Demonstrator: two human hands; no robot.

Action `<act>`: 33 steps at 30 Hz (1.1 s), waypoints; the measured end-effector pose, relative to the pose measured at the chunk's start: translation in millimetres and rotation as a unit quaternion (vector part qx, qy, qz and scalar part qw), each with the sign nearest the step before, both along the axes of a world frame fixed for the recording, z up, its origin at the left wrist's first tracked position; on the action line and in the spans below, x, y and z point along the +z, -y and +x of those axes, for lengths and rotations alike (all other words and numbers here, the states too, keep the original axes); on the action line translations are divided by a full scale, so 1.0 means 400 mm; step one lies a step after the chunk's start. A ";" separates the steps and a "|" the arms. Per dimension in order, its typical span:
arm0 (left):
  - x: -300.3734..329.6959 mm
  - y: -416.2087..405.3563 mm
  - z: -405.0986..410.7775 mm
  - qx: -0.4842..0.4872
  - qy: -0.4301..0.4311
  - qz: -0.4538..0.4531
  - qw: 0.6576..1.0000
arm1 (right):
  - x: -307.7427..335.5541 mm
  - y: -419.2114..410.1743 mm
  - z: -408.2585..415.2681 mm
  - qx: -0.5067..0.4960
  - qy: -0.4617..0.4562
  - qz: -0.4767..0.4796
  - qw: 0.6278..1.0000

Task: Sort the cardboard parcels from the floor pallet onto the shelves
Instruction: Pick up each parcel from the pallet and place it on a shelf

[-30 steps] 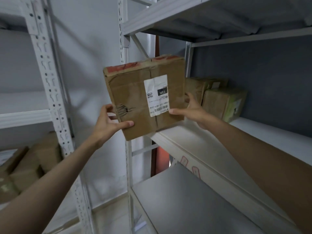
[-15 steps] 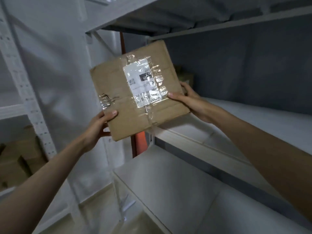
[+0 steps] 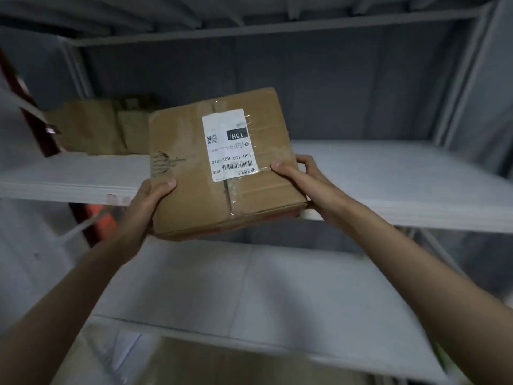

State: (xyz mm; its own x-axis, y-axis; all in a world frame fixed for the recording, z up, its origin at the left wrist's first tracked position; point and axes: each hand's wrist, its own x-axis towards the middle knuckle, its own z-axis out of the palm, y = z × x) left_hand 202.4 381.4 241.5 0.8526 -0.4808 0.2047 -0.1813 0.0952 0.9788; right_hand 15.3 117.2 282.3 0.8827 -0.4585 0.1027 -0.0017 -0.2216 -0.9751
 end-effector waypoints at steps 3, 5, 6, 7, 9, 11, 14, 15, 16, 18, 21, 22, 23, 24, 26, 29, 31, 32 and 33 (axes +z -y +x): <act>-0.044 0.066 -0.082 -0.053 0.000 0.002 0.999 | -0.051 0.000 -0.176 -0.076 0.002 0.025 0.997; -0.074 0.109 -0.159 -0.105 -0.001 0.004 0.995 | -0.084 -0.002 -0.293 -0.128 0.002 0.035 0.991; -0.089 0.128 -0.200 -0.134 0.001 0.010 0.991 | -0.098 -0.002 -0.350 -0.153 0.000 0.039 0.987; -0.102 0.147 -0.243 -0.158 0.003 0.017 0.987 | -0.110 -0.003 -0.405 -0.173 -0.001 0.042 0.984; -0.125 0.181 -0.328 -0.188 0.003 0.025 0.982 | -0.132 -0.003 -0.514 -0.201 0.000 0.047 0.978; -0.137 0.217 -0.407 -0.209 0.002 0.031 0.978 | -0.154 0.000 -0.619 -0.231 0.002 0.056 0.971; -0.143 0.274 -0.507 -0.255 0.006 0.043 0.966 | -0.180 0.002 -0.766 -0.272 0.005 0.059 0.960; -0.143 0.294 -0.539 -0.271 0.006 0.046 0.961 | -0.185 0.002 -0.812 -0.285 0.007 0.058 0.957; -0.143 0.314 -0.572 -0.286 0.008 0.051 0.957 | -0.189 0.001 -0.858 -0.295 0.010 0.058 0.954; -0.145 0.356 -0.641 -0.315 0.014 0.059 0.947 | -0.194 0.000 -0.948 -0.315 0.019 0.064 0.947; -0.145 0.421 -0.757 -0.352 0.018 0.064 0.933 | -0.197 0.004 -1.085 -0.348 0.023 0.075 0.934; -0.143 0.445 -0.800 -0.365 0.020 0.065 0.928 | -0.197 0.007 -1.132 -0.362 0.023 0.073 0.929; -0.140 0.469 -0.843 -0.379 0.024 0.065 0.923 | -0.197 0.011 -1.179 -0.378 0.025 0.070 0.923; -0.138 0.493 -0.888 -0.391 0.027 0.065 0.918 | -0.198 0.016 -1.228 -0.393 0.027 0.068 0.917; -0.134 0.540 -0.982 -0.413 0.032 0.064 0.908 | -0.201 0.027 -1.328 -0.416 0.030 0.071 0.906; -0.132 0.614 -1.139 -0.441 0.036 0.061 0.894 | -0.206 0.047 -1.487 -0.444 0.030 0.072 0.893; -0.132 0.659 -1.251 -0.455 0.026 0.055 0.888 | -0.203 0.064 -1.593 -0.470 0.028 0.072 0.880; -0.135 0.681 -1.305 -0.461 0.020 0.052 0.885 | -0.202 0.073 -1.643 -0.480 0.028 0.073 0.874; -0.140 0.704 -1.360 -0.466 0.015 0.050 0.883 | -0.200 0.082 -1.693 -0.489 0.028 0.075 0.869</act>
